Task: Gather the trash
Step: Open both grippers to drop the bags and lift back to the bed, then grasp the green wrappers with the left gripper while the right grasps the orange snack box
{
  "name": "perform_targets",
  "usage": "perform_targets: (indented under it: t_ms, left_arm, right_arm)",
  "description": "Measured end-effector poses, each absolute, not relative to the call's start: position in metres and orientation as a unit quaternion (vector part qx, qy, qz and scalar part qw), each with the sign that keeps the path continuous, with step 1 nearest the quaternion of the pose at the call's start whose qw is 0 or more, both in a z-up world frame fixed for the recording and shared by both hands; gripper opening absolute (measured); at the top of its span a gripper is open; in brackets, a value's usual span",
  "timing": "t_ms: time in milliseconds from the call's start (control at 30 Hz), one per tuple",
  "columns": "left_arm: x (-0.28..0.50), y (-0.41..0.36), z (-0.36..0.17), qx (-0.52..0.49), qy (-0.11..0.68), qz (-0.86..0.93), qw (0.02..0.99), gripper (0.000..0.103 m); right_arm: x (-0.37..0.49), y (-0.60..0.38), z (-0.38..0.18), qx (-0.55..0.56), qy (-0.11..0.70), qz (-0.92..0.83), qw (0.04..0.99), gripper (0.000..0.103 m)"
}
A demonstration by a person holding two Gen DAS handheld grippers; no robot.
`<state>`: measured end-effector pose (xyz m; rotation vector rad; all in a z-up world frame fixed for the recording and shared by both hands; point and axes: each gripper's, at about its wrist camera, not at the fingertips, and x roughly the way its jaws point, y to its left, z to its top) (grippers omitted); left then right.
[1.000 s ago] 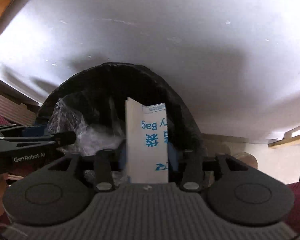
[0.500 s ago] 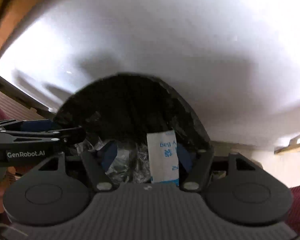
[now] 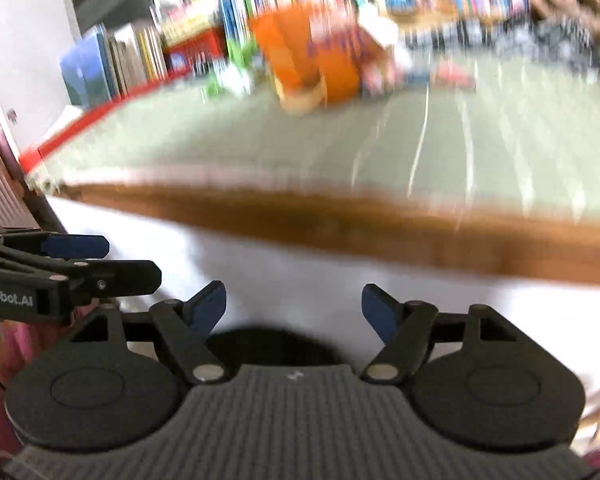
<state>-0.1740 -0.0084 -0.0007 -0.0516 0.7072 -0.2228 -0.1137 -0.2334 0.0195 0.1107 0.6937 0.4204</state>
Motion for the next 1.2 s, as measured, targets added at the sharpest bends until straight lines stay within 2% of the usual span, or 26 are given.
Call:
perform_targets:
  t_ms: [267,467,633,900,1200]
  left_arm:
    - [-0.131,0.004,0.048,-0.027,0.286,-0.084,0.954,0.096]
    - [-0.076,0.036,0.054,-0.076,0.274,-0.049,0.957,0.096]
    - [-0.041,0.059,0.06,-0.121,0.261,-0.045,0.957,0.097]
    - [0.023,0.075,0.049,-0.219,0.271,-0.021,0.937,0.097]
    - [0.084,0.092,0.026,-0.307,0.302,0.018,0.902,0.097]
  right_arm:
    - [-0.091,-0.245,0.062,0.047,0.285,0.19,0.938,0.088]
    - [-0.079,-0.243,0.084,0.041,0.264,0.181,0.946,0.09]
    - [-0.068,-0.246,0.097,0.052,0.243,0.173,0.953,0.101]
    - [-0.009,-0.24,0.082,0.135,0.26,0.151,0.944,0.103]
    - [0.05,-0.245,0.053,0.276,0.274,0.124,0.913,0.103]
